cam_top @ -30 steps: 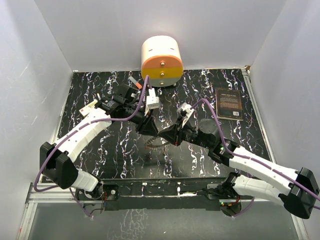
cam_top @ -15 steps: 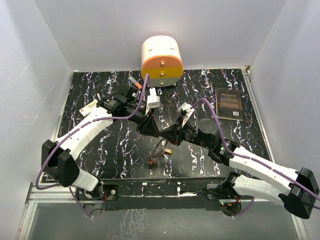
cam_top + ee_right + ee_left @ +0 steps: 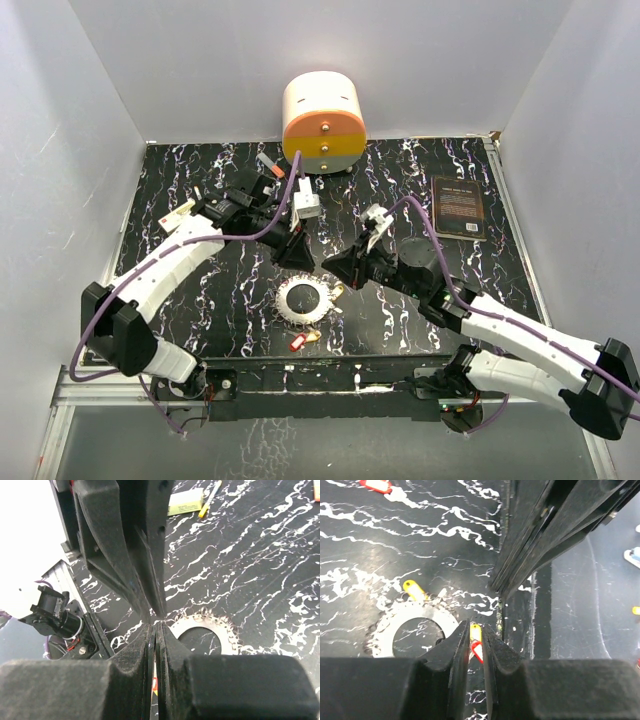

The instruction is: Put the keys on the keyring

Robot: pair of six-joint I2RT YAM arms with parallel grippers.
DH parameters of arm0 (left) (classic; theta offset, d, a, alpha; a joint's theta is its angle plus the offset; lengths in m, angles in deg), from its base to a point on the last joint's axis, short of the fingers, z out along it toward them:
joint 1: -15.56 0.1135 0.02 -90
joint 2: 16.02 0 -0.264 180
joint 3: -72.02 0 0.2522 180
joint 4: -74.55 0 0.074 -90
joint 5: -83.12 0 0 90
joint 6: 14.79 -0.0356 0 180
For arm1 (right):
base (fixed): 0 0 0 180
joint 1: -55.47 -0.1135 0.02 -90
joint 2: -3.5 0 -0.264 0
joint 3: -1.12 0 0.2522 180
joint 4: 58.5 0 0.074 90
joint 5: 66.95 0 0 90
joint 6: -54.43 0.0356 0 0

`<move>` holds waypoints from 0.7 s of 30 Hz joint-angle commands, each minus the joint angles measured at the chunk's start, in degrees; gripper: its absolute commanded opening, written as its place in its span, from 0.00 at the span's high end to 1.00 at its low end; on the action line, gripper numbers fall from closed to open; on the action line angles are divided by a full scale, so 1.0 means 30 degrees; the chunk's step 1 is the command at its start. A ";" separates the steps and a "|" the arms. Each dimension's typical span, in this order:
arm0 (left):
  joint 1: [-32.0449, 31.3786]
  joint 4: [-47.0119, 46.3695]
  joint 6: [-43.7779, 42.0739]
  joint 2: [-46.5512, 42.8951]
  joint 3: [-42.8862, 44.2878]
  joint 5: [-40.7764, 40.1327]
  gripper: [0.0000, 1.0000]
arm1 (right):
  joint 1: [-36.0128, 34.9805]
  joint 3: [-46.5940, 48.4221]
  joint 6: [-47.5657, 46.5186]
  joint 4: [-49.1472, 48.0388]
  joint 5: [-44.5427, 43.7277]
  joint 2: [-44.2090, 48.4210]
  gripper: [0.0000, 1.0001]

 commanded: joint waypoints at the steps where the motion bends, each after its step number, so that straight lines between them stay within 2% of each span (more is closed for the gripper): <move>1: 0.0921 -0.0026 -0.0071 -0.1893 0.0478 -0.2471 0.88 | 0.0041 -0.0246 -0.0275 0.0825 -0.1301 0.1445 0.92; 5: 0.4102 -0.2205 0.2188 -0.2921 -0.0004 -0.2617 0.87 | 0.0056 -0.0079 -0.0725 0.1626 -0.1133 0.0931 0.92; 7: 0.5703 -0.2891 0.2908 -0.3302 -0.0090 -0.2962 0.76 | 0.0041 0.0442 -0.1351 0.1982 -0.0390 -0.0018 0.92; 9: 0.6609 -0.2848 0.2888 -0.3817 -0.0171 -0.3391 0.71 | 0.0027 0.1014 -0.2144 0.2137 0.0906 -0.1365 0.90; 11: 0.7366 -0.2929 0.2846 -0.4446 -0.0568 -0.3605 0.66 | 0.0009 0.1630 -0.2710 0.2147 0.1963 -0.2826 0.73; 12: 0.7714 -0.3028 0.2883 -0.4720 -0.0778 -0.3675 0.62 | 0.0026 0.1942 -0.2943 0.2033 0.2533 -0.3579 0.68; 13: 0.8072 -0.3172 0.2972 -0.4941 -0.1042 -0.3871 0.50 | 0.0025 0.2322 -0.3122 0.1912 0.3080 -0.4373 0.65; 14: 0.8461 -0.3388 0.3145 -0.5100 -0.1288 -0.4133 0.44 | 0.0021 0.2684 -0.3280 0.1769 0.3687 -0.5120 0.62; 16: 0.9293 -0.3954 0.3504 -0.5380 -0.1836 -0.4324 0.40 | -0.0084 0.3424 -0.3620 0.1398 0.4627 -0.6835 0.59; 18: 1.0017 -0.4460 0.3825 -0.5608 -0.2373 -0.4343 0.33 | -0.0246 0.4325 -0.4134 0.1364 0.5315 -0.8302 0.58; 21: 1.0683 -0.4882 0.4401 -0.5995 -0.3025 -0.4781 0.28 | -0.0681 0.6084 -0.5084 0.2042 0.5926 -1.0623 0.58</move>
